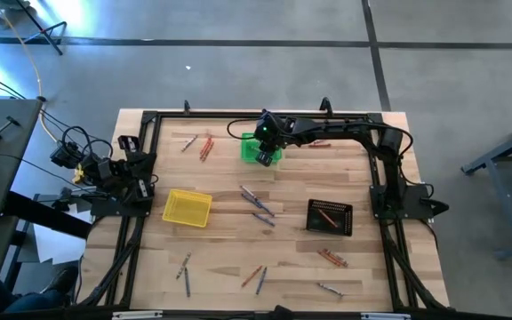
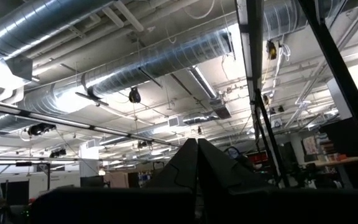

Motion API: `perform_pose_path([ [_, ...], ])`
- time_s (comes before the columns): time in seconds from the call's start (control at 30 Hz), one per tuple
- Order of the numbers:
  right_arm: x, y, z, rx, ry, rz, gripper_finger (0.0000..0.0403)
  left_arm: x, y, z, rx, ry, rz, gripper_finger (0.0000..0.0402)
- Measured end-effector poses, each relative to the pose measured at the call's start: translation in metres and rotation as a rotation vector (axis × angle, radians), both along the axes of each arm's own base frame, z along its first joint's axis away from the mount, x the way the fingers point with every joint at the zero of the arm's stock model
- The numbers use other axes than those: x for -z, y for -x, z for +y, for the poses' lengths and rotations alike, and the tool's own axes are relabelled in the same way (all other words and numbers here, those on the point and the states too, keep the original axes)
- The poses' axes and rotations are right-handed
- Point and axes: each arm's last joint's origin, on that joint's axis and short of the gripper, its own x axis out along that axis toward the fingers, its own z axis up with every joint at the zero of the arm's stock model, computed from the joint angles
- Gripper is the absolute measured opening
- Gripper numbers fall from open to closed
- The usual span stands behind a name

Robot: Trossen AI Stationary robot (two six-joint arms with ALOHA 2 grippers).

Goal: Sort crayons
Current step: Put the blue crayon into the yellow basket

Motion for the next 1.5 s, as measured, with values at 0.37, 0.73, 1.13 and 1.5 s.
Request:
perform_pose_path([
  [0.37, -0.048, 0.005, 0.001, -0.039, -0.045, 0.176, 0.0093, 0.000, 0.000, 0.000, 0.000, 0.000, 0.000, 0.0003],
  [0.73, -0.078, 0.007, 0.033, -0.072, -0.393, 0.227, 0.0094, 0.000, 0.000, 0.000, 0.001, -0.001, -0.001, 0.0003],
  [1.13, -0.022, -0.008, 0.130, -0.109, -0.334, 0.280, 0.0094, 0.000, 0.000, 0.000, 0.009, 0.005, -0.004, 0.0003],
  [1.5, -0.004, -0.008, 0.184, 0.009, -0.173, 0.235, 0.0094, 0.000, 0.000, 0.000, 0.026, 0.017, -0.010, 0.0003],
])
